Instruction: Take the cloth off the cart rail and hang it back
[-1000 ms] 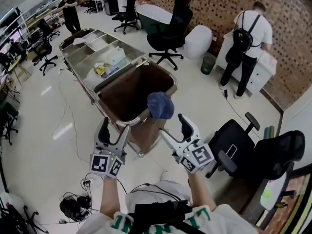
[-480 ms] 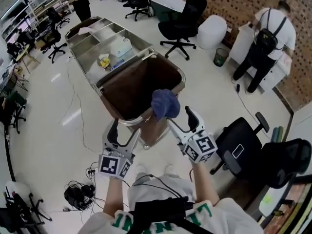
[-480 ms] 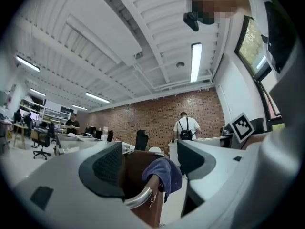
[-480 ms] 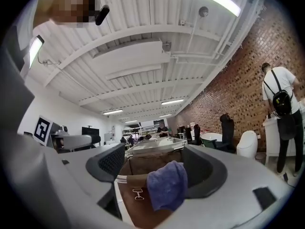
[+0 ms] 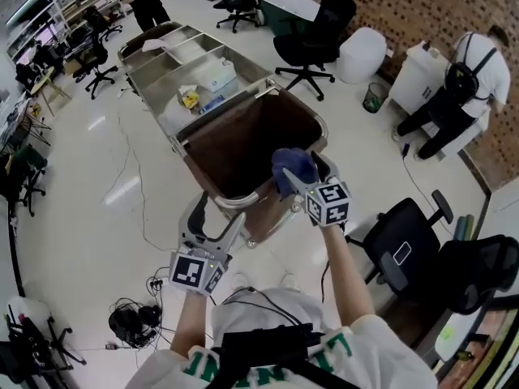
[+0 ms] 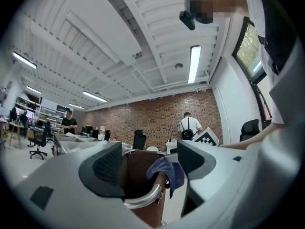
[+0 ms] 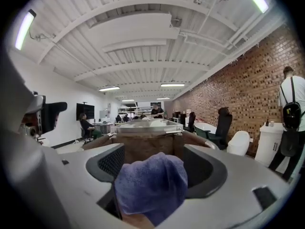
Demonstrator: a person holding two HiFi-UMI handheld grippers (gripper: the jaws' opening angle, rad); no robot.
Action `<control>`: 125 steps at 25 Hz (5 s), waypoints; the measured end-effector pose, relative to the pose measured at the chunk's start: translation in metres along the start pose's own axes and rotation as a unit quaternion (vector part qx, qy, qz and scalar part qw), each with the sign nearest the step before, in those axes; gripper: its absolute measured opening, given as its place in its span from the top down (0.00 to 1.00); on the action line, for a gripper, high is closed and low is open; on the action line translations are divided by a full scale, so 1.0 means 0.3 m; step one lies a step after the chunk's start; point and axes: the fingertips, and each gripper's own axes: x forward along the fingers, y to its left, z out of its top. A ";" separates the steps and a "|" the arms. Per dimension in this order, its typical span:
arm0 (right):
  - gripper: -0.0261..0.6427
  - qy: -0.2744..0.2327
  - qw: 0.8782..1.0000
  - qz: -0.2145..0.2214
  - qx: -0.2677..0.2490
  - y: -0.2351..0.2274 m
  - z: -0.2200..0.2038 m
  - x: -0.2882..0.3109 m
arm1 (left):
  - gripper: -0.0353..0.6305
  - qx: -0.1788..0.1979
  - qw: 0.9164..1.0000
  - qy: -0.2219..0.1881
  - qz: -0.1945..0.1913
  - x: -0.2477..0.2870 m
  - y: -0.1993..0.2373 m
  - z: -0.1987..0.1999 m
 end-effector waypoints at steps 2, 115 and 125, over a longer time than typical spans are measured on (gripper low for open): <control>0.37 0.033 0.999 -0.025 -0.004 -0.011 -0.060 0.037 | 0.43 -0.004 1.000 0.000 0.003 -0.013 0.028 0.002; 0.42 -0.197 0.980 0.015 -0.032 0.410 0.406 -0.158 | 0.45 -0.005 0.993 -0.033 0.114 -0.062 0.291 0.100; 0.42 -0.191 0.979 0.060 -0.039 0.513 0.400 -0.128 | 0.45 -0.007 0.990 -0.029 0.141 -0.120 0.314 0.090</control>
